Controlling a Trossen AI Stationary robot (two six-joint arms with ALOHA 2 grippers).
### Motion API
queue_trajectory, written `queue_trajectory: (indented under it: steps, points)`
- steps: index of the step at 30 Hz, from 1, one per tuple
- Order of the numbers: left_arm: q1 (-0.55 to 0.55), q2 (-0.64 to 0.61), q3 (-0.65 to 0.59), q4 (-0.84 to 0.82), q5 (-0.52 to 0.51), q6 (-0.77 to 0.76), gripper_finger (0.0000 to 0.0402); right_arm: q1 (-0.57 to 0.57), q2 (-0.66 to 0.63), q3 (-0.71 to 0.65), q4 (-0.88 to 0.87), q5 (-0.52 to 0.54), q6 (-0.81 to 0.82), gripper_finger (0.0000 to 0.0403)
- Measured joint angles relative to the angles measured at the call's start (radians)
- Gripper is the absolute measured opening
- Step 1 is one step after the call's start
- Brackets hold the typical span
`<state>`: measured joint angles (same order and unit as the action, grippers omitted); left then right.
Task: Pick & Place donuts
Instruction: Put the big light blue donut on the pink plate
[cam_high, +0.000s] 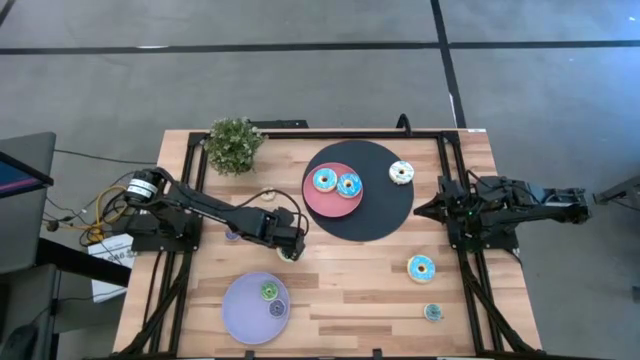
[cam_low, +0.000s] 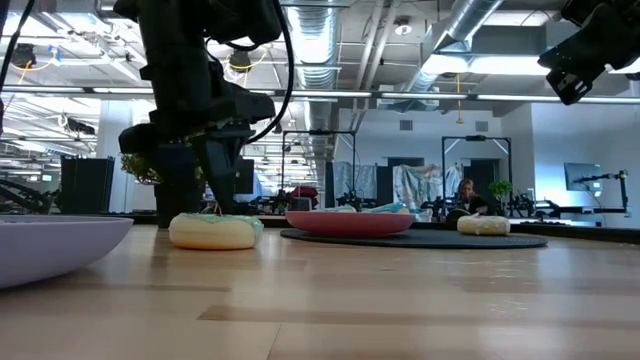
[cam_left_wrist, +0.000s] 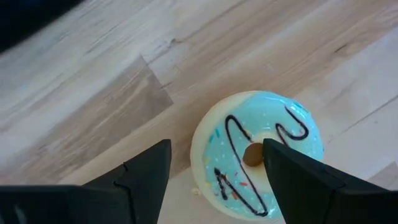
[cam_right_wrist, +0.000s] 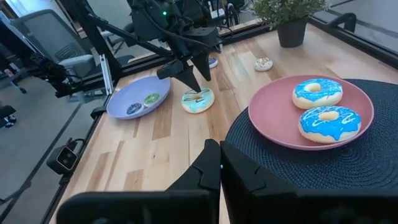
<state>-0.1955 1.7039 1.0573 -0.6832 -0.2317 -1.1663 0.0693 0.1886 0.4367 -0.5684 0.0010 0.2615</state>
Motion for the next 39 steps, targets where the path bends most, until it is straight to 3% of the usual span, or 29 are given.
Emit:
queue_trajectory:
  steps: [15,25,33,39]
  points:
    - [0.001,0.085,0.001,0.012,0.052,0.047,0.0245,0.0,0.003,-0.001,0.0,0.0,0.0,0.0]
    - [0.001,0.085,0.001,0.02,0.075,0.038,0.0191,0.0,0.007,0.0,0.001,0.0,0.0,0.0]
    - [0.029,0.078,0.001,0.048,0.177,-0.023,0.0167,0.0,0.007,0.0,0.001,0.0,0.001,0.0]
    - [0.088,0.063,0.082,0.143,0.135,0.045,0.0163,0.0,0.007,0.0,0.001,-0.001,0.0,0.0]
